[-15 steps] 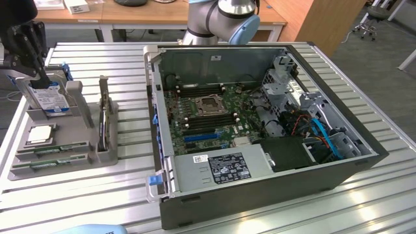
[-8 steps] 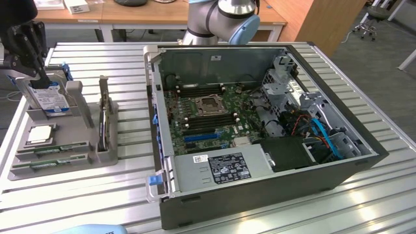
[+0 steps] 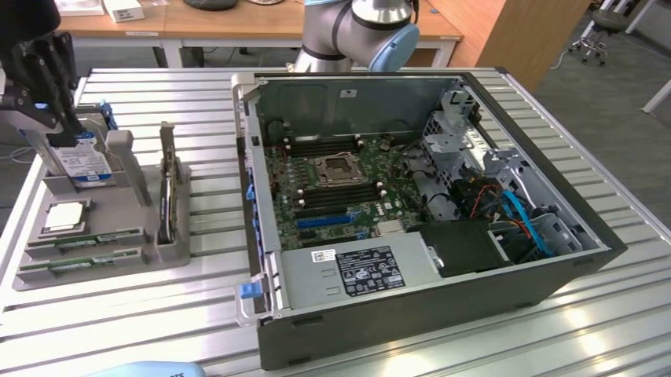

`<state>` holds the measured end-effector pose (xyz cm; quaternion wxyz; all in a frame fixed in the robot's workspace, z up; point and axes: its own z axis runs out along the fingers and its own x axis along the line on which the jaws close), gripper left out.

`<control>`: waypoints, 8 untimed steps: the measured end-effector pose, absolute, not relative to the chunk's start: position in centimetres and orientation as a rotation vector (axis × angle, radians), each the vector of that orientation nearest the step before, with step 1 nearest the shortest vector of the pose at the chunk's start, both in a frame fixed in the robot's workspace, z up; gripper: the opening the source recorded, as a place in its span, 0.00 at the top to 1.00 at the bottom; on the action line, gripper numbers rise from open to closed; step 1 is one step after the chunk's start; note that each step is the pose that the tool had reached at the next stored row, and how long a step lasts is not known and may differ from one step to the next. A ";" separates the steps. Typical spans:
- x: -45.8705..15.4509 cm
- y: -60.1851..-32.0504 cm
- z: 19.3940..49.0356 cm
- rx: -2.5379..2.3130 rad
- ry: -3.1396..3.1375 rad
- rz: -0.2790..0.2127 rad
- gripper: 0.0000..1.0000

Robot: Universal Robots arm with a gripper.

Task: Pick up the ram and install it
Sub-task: 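Pick up the ram and move it above insertion slot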

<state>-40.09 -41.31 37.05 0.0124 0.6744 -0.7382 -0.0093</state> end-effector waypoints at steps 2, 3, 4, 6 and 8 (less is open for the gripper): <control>-40.1 -41.3 37.0 2.102 -2.301 -0.029 0.71; -40.1 -41.3 37.0 2.102 -2.301 -0.029 0.65; -40.1 -41.3 37.0 2.102 -2.301 -0.029 0.65; -40.1 -41.3 37.0 2.102 -2.301 -0.029 0.65; -40.1 -41.3 36.8 2.102 -2.301 -0.029 0.65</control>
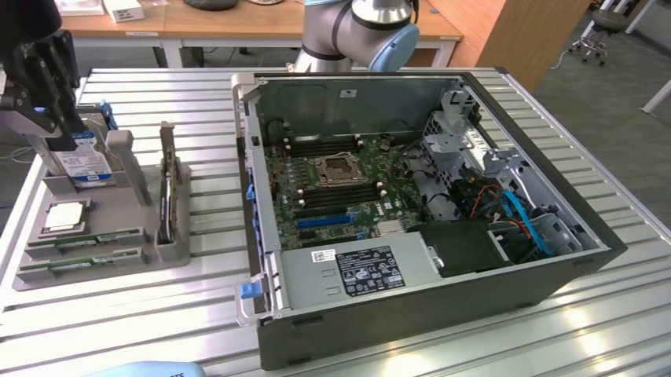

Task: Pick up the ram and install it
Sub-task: 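Pick up the ram and move it above insertion slot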

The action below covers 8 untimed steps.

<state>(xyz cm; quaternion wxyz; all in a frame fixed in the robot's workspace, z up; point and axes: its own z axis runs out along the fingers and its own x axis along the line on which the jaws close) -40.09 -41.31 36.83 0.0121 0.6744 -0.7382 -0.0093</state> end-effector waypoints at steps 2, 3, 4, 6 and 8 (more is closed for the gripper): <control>-40.1 -41.3 36.7 2.102 -2.301 -0.029 0.65; -40.1 -41.3 36.6 2.102 -2.301 -0.029 0.65; -40.1 -41.3 36.5 2.102 -2.301 -0.029 0.65; -40.1 -41.3 36.4 2.103 -2.302 -0.029 0.65; -40.1 -41.3 36.3 2.103 -2.302 -0.029 0.65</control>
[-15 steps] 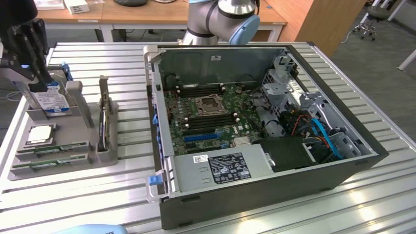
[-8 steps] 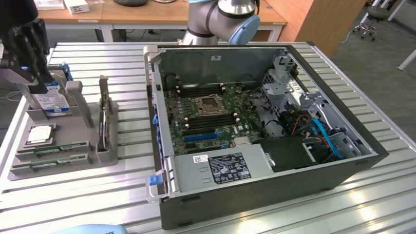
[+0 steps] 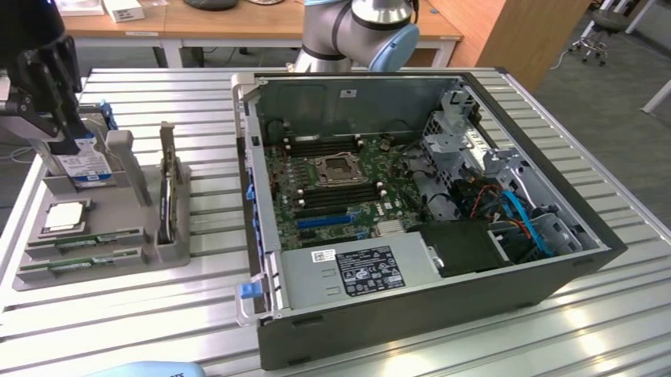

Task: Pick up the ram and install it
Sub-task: 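Pick up the ram and move it above insertion slot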

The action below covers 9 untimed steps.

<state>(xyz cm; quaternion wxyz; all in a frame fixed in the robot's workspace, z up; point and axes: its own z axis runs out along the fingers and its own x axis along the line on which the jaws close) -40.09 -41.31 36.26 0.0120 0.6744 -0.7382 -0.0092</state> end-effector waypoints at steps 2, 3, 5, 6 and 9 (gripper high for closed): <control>-40.1 -41.3 36.1 2.103 -2.302 -0.029 0.65; -40.1 -41.3 36.0 2.103 -2.302 -0.029 0.65; -40.1 -41.3 35.9 2.103 -2.302 -0.029 0.65; -40.1 -41.3 35.8 2.103 -2.302 -0.029 0.65; -40.1 -41.3 35.6 2.103 -2.302 -0.029 0.65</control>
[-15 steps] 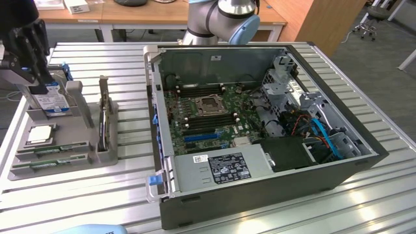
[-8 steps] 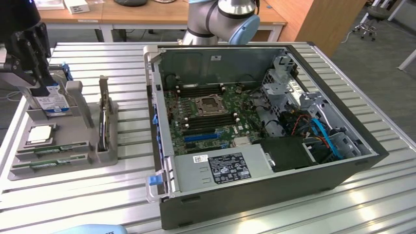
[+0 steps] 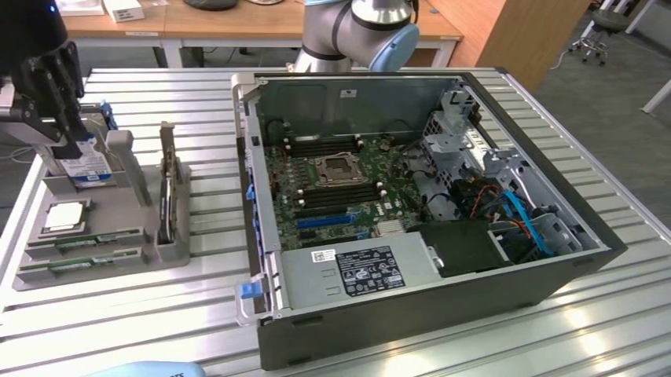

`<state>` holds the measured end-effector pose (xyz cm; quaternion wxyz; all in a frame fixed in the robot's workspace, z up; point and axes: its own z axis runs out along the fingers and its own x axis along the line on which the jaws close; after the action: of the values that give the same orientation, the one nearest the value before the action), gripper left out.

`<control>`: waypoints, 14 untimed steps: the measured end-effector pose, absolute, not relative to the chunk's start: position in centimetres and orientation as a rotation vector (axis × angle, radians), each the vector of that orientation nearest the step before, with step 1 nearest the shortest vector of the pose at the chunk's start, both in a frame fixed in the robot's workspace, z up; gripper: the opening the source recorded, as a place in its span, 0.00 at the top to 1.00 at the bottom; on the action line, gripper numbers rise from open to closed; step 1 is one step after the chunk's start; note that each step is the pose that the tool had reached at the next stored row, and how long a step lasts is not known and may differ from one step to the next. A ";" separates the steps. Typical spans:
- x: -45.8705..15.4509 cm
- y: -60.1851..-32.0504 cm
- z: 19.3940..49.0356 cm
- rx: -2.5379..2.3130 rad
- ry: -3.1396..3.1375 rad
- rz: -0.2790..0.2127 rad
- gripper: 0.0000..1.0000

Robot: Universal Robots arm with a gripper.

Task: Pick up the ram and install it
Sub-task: 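Pick up the ram and move it above insertion slot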

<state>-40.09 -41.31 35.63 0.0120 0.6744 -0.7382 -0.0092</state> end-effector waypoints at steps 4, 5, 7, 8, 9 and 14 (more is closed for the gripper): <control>-40.1 -41.3 35.4 2.103 -2.302 -0.029 0.65; -40.1 -41.3 35.4 2.103 -2.302 -0.029 0.65; -40.1 -41.3 35.4 2.103 -2.302 -0.029 0.65; -40.1 -41.3 35.3 2.103 -2.302 -0.029 0.65; -40.1 -41.3 35.3 2.103 -2.302 -0.029 0.65; -40.1 -41.3 35.2 2.103 -2.302 -0.028 0.65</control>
<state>-40.09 -41.27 35.21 0.0121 0.6744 -0.7382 -0.0091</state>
